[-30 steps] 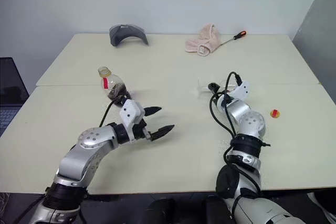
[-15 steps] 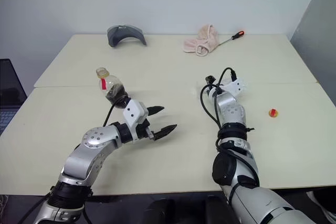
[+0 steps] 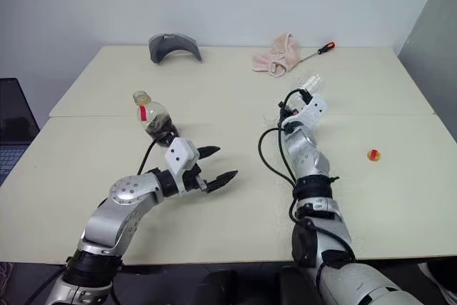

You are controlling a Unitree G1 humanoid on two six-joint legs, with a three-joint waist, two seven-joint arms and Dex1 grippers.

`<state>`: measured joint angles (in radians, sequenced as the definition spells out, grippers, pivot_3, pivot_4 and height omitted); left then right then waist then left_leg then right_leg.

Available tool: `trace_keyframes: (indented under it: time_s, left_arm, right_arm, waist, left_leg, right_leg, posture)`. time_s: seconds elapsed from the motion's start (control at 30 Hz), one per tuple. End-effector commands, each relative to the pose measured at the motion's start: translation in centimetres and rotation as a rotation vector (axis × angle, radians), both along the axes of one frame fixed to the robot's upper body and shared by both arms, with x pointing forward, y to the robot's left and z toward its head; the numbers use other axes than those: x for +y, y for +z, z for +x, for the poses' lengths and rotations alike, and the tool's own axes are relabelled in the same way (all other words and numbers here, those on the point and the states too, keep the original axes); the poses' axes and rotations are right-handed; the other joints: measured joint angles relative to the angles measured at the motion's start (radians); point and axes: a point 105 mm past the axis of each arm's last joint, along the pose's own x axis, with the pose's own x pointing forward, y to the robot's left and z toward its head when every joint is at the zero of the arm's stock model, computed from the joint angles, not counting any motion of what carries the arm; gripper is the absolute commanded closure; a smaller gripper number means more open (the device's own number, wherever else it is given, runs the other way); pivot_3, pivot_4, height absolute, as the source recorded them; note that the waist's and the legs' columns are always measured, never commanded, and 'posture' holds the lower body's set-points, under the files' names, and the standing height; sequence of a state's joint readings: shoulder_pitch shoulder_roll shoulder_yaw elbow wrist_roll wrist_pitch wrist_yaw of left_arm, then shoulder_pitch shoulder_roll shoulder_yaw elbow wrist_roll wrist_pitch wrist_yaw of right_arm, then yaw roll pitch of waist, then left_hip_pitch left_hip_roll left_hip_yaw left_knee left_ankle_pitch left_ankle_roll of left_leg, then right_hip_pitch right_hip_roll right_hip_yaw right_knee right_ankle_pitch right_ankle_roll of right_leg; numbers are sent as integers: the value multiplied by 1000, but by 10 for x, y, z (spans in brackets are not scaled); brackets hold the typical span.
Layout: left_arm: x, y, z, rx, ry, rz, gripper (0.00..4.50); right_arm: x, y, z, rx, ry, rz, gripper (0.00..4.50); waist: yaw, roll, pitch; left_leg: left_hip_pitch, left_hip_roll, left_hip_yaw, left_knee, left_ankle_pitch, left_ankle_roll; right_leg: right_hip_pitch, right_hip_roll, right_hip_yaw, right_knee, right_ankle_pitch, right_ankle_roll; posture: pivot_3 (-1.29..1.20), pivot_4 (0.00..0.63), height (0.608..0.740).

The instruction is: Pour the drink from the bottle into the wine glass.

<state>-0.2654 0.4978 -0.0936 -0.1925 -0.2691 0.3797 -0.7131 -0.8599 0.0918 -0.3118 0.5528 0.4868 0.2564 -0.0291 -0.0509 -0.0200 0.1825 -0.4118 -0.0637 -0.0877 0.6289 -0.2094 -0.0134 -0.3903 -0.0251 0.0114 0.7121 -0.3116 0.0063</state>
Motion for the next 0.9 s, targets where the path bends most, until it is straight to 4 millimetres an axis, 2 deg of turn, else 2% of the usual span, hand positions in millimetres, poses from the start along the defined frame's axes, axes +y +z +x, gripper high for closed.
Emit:
trace_keyframes:
  time_s: [0.03,0.17,0.27,0.47,0.63,0.8,0.9]
  left_arm:
    - [7,12,0,-58,11,5,0]
    - [17,9,-3,-44,23,27,0]
    - [29,14,-6,-26,41,-1,0]
    - [50,27,-3,-28,101,-42,0]
    - [51,32,-9,-21,88,-55,0]
    - [53,51,-9,-55,95,-98,0]
    - [54,53,-9,-56,96,-84,0]
  right_arm:
    - [39,50,-20,-315,126,-203,4349]
    - [76,39,-37,-447,186,-409,4349]
    - [109,18,-49,-513,278,-540,4349]
    - [137,-16,-60,-490,350,-579,4349]
    - [142,-39,-70,-485,429,-649,4349]
    - [128,-63,-73,-438,485,-718,4349]
    - [118,-76,-75,-404,511,-736,4349]
  waist:
    - [-6,0,0]
    - [-15,0,0]
    - [-16,0,0]
    - [3,-1,0]
    - [2,-1,0]
    - [-1,-2,0]
    - [-2,-2,0]
  left_leg:
    - [0,0,0,0,0,0]
    - [4,4,2,-2,0,0]
    - [5,7,2,-4,0,0]
    - [5,6,2,-2,0,-1]
    - [5,5,2,-2,-1,-1]
    - [7,6,2,-2,-1,-1]
    - [10,6,2,-4,-1,-2]
  right_leg:
    - [0,0,0,0,0,0]
    - [0,4,3,0,0,-1]
    - [0,6,3,1,0,-1]
    - [1,5,3,-1,1,-1]
    - [2,5,4,-1,1,-2]
    - [3,5,3,-1,1,-2]
    - [5,5,4,-1,1,-2]
  posture:
    - [0,150,740]
    - [0,150,740]
    - [0,150,740]
    - [0,150,740]
    - [0,150,740]
    - [0,150,740]
    - [0,150,740]
